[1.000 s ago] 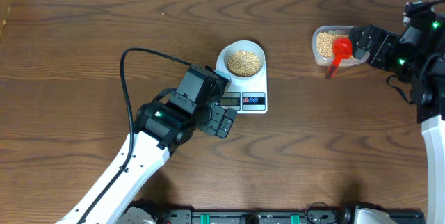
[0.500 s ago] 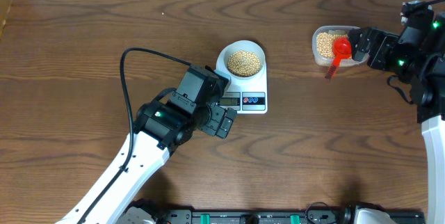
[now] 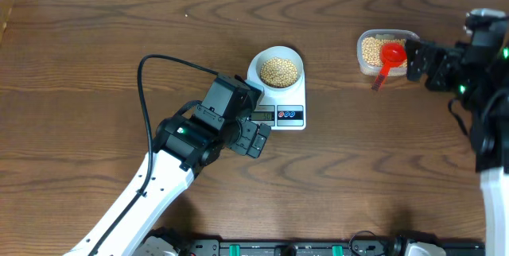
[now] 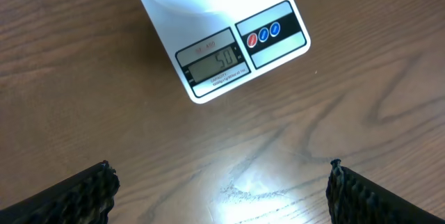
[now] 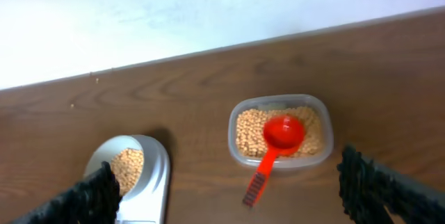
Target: Scoop item into bowl and weigh 50g on scale
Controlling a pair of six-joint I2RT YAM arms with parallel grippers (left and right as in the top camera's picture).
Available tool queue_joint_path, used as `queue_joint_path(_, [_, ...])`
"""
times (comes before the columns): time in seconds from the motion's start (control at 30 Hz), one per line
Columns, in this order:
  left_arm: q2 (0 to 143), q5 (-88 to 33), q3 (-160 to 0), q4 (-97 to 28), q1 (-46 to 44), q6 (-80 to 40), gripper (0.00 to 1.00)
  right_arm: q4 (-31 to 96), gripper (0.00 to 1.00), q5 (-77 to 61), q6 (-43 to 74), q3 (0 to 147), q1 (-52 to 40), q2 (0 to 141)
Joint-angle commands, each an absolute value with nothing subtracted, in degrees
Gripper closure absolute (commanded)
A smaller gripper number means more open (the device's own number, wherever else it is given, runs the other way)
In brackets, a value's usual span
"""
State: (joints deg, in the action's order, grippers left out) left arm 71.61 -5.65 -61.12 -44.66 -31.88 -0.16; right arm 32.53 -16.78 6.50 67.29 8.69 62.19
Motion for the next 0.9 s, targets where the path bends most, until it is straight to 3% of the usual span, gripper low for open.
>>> queue_joint_path(0.0, [71.46, -5.32, -61.49, -44.77, -31.68, -0.23, 0.02, 28.64, 0.01, -14.90, 2.87, 60.14, 8.91, 57.10])
queue_joint_path(0.4, [71.46, -5.32, -61.49, -44.77, -31.68, -0.23, 0.02, 8.36, 0.01, -14.90, 2.46, 33.80, 8.91, 35.09])
queue_joint_path(0.87, [71.46, -5.32, -61.49, -44.77, -31.68, -0.21, 0.02, -0.95, 0.01, -15.44, 2.55, 14.15, 8.91, 14.48])
